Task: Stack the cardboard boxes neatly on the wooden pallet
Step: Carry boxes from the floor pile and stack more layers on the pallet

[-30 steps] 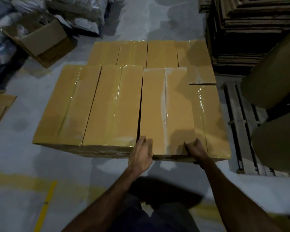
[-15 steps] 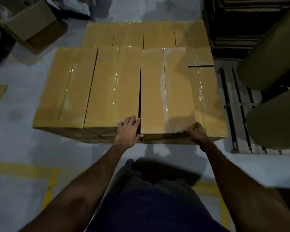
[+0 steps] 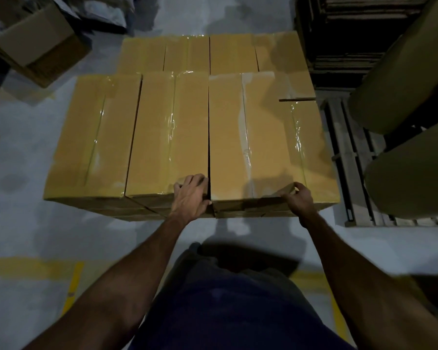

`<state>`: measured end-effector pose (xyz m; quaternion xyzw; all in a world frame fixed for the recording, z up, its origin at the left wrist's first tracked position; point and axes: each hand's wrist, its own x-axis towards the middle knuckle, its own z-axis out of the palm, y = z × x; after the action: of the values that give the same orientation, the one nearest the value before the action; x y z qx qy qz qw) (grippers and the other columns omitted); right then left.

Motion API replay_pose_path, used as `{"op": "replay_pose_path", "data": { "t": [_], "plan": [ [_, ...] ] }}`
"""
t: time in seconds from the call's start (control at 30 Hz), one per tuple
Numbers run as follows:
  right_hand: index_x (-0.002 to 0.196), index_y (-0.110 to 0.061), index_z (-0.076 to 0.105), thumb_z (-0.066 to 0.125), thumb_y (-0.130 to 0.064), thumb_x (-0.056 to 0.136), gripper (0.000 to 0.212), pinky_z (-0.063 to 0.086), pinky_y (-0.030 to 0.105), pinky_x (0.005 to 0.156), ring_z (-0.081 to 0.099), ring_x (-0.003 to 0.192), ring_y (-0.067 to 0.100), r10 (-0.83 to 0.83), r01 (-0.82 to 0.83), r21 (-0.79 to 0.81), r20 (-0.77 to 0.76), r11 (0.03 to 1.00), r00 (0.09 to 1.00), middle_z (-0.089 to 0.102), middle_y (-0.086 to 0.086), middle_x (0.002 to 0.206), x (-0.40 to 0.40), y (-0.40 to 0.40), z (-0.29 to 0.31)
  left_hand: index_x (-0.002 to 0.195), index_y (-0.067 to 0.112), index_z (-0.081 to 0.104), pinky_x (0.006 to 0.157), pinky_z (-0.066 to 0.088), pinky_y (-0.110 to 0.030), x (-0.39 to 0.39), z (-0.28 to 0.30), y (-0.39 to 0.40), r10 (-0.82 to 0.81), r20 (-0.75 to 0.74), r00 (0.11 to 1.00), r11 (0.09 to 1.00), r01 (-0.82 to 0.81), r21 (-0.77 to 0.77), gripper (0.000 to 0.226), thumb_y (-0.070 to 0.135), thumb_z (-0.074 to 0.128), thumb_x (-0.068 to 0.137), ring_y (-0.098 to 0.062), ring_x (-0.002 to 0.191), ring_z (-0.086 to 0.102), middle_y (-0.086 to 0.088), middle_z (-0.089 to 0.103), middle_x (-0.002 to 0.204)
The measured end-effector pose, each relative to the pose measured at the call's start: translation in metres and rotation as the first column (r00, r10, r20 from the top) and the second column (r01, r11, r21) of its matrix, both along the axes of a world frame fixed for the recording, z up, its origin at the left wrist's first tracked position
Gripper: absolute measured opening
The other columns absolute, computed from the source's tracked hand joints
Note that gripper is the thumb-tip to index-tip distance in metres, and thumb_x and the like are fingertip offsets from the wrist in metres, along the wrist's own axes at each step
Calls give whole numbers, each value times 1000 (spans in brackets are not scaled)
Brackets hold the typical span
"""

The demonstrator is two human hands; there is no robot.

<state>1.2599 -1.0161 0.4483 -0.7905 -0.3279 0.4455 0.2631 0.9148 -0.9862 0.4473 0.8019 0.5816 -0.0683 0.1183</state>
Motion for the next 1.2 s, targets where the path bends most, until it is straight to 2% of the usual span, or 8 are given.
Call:
{"op": "replay_pose_path", "data": {
  "t": [0.07,0.2,0.4,0.5,0.8,1.0,1.2],
  "plan": [
    [146,-12,53,79,-26,93,61,58,46,94,61,120,31,-7,7,2,-4,1000,1000,61,11,140,-2,1,1,153,23,44,99,42,-51,-4,-2,1,-12,2,1000,1000,12,0,72,51,70,91,-25,136,40,-3,42,156],
    [146,-16,55,81,-31,90,63,58,50,97,61,120,31,-4,4,11,-7,1000,1000,62,8,140,-4,3,3,155,26,44,99,42,-50,-8,-3,2,-15,21,1000,1000,15,9,67,50,64,96,-24,138,40,-2,42,158],
    [142,-15,57,80,-33,91,59,58,52,98,61,122,31,-8,8,53,-11,999,1000,64,7,136,-9,3,5,154,28,46,98,44,-50,-8,-5,2,0,34,999,1000,-1,20,64,49,64,97,-24,136,40,0,43,157],
    [143,-12,56,78,-30,92,58,58,46,94,61,118,30,-5,4,64,3,998,1000,64,8,134,-10,4,8,155,29,46,97,43,-48,-8,-5,2,9,39,999,1000,-10,23,62,48,62,98,-23,136,41,2,44,156],
    [143,-14,58,78,-35,90,61,59,50,96,65,114,31,-17,16,61,24,998,1000,68,8,132,-12,12,13,146,28,53,96,44,-49,-2,-3,5,37,68,997,999,-39,32,51,40,64,97,-25,130,45,1,49,149],
    [143,-14,55,72,-15,94,51,57,49,99,61,117,29,45,-46,32,34,998,998,63,5,128,-12,6,16,148,29,53,96,43,-50,-2,-3,5,48,83,995,998,-50,27,52,42,63,98,-25,131,45,0,50,149],
    [133,-9,61,63,-1,96,38,59,44,91,61,116,31,89,-88,-5,68,996,994,62,4,121,-10,2,17,150,29,53,103,42,-52,-1,1,8,58,76,995,998,-58,-11,54,43,65,99,-25,135,43,0,48,153]
  ]
}}
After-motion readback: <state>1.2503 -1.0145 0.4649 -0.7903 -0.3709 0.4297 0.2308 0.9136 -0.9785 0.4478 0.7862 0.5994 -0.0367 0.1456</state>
